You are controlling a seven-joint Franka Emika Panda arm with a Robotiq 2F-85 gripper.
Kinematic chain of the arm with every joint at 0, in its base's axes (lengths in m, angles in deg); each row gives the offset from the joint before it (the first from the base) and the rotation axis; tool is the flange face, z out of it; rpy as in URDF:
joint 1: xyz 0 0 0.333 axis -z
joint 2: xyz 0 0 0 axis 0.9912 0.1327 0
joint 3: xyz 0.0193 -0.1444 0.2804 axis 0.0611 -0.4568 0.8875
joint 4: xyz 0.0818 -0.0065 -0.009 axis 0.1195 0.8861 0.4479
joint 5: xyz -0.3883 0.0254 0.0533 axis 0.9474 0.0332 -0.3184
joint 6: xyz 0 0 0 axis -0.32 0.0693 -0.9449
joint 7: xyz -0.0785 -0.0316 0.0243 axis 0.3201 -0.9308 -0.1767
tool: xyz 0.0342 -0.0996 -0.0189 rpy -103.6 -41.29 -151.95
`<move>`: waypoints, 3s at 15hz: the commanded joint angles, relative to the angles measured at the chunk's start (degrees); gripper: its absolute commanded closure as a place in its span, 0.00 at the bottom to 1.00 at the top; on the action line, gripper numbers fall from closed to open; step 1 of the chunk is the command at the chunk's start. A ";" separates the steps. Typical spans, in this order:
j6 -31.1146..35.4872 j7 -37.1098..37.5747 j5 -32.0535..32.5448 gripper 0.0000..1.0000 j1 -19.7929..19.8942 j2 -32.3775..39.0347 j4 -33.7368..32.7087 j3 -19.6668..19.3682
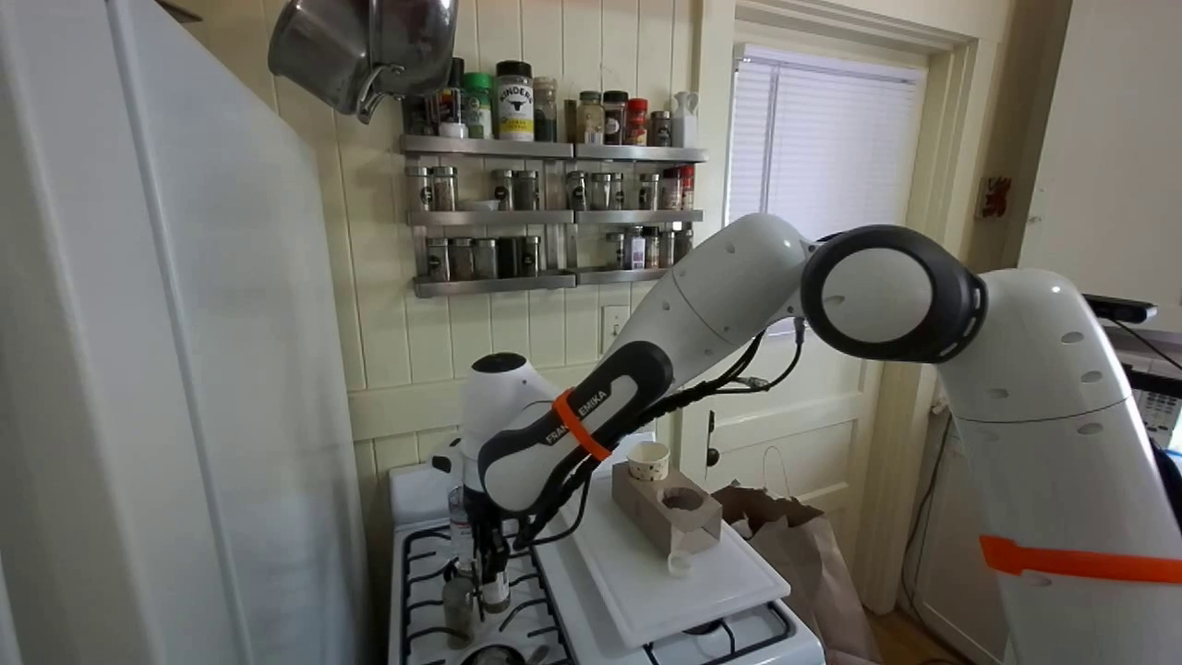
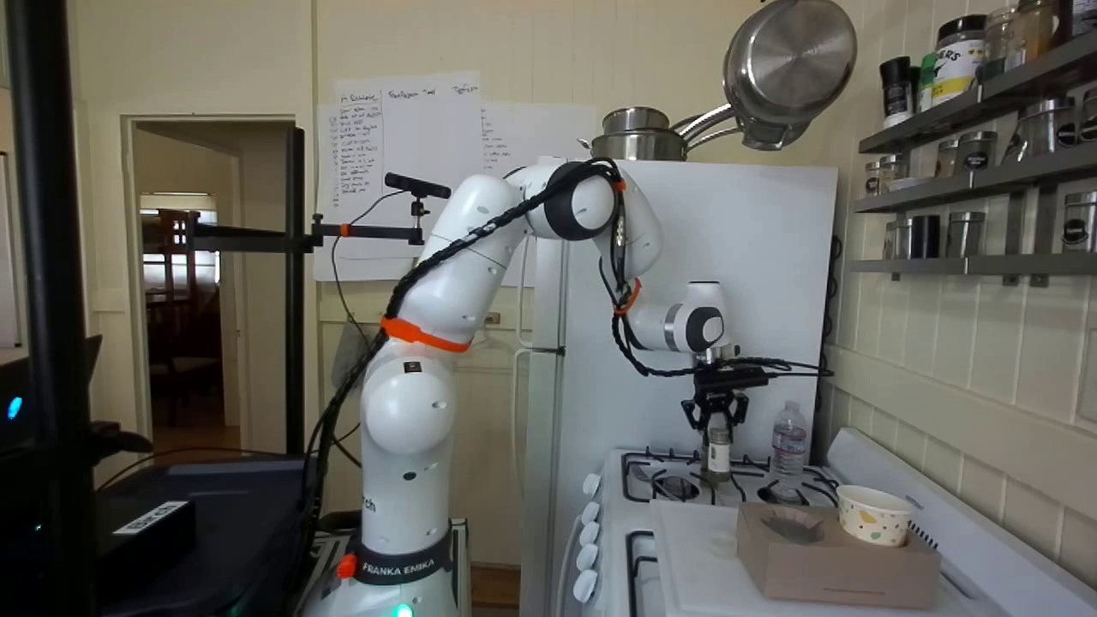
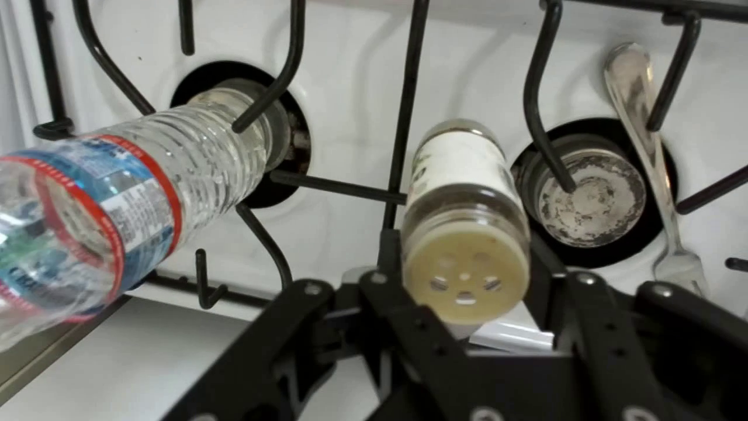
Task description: Place the water bottle on the top left stove plate and move the spice bottle onto the chopping board
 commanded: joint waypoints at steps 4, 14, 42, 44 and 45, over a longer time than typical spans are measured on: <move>0.83 8.61 5.72 0.75 -1.30 -14.58 12.42 -2.73; 13.27 24.09 1.65 0.75 5.46 -30.93 31.78 -11.39; 8.69 26.88 -2.37 0.00 5.23 -32.03 37.13 -12.08; 10.19 29.36 2.30 0.00 5.76 -34.65 38.24 -10.99; 10.86 30.73 4.84 0.00 5.89 -36.81 39.17 -10.26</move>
